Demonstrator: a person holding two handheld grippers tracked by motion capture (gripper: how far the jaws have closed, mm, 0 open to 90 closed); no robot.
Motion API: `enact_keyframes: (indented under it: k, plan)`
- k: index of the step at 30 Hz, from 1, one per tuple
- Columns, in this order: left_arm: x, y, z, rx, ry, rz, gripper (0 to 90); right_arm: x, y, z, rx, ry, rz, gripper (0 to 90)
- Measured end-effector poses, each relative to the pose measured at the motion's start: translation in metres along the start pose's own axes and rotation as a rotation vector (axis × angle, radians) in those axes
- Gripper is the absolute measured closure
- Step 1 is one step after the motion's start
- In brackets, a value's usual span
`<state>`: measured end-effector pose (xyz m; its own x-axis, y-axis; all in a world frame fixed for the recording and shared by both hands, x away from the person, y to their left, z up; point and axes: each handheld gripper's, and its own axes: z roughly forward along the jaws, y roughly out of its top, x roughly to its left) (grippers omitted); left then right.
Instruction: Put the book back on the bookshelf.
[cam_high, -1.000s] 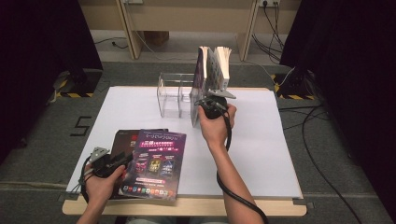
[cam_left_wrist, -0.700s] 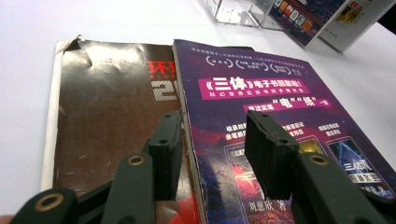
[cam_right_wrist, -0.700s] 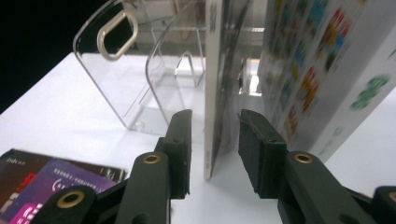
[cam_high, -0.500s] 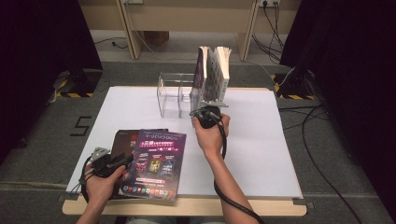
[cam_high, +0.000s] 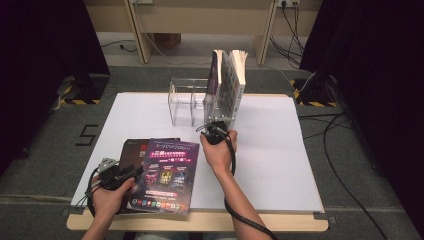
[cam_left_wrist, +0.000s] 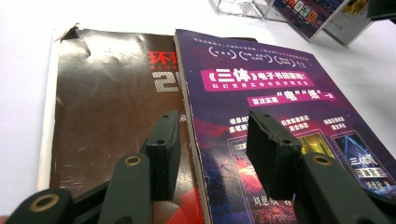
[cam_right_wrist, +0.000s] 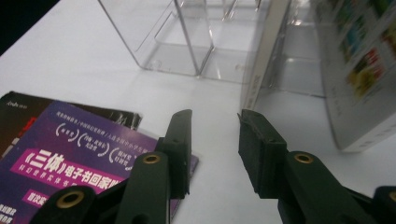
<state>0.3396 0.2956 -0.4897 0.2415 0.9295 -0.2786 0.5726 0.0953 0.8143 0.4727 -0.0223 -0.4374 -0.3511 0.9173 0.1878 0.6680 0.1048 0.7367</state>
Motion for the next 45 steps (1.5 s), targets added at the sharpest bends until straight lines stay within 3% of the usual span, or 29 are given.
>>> enact_keyframes:
  k: [8,18,45]
  plan:
    - [0.001,-0.001,0.001,0.008,0.001,-0.005,54.3,0.004,-0.004,0.014,0.058,0.039,0.012,64.6]
    - [0.002,-0.002,0.004,0.022,0.002,-0.005,54.3,0.005,-0.007,0.029,0.119,0.056,0.019,62.9]
    - [0.004,-0.005,0.009,0.059,-0.008,-0.016,52.0,0.008,-0.011,0.052,0.162,0.086,0.015,60.4]
